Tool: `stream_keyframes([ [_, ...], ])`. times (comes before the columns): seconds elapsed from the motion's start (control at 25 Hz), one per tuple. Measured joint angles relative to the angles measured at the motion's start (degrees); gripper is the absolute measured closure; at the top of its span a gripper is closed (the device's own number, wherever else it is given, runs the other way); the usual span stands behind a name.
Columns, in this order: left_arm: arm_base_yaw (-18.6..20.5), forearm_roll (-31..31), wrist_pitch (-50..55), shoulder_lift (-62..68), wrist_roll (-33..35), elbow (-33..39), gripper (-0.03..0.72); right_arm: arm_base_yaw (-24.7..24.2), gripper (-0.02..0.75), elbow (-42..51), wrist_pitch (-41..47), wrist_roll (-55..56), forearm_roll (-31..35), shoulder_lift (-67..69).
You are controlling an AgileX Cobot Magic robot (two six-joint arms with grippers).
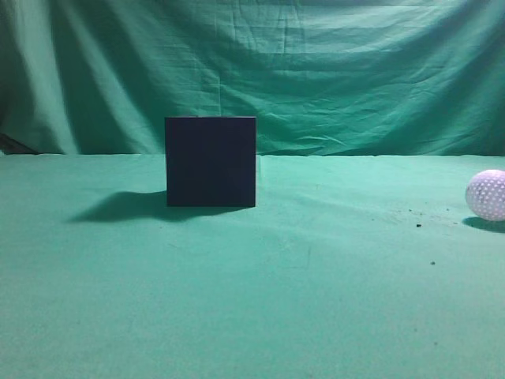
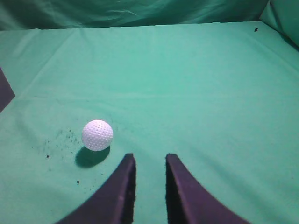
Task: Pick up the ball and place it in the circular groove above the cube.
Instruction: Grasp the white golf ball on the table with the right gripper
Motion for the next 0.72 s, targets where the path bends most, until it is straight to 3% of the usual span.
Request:
stream_keyframes([
  [0.72, 0.0, 0.0, 0.0, 0.0, 0.0, 0.0, 0.688, 0.0, 0.573, 0.0, -1.0, 0.0, 0.1, 0.0],
])
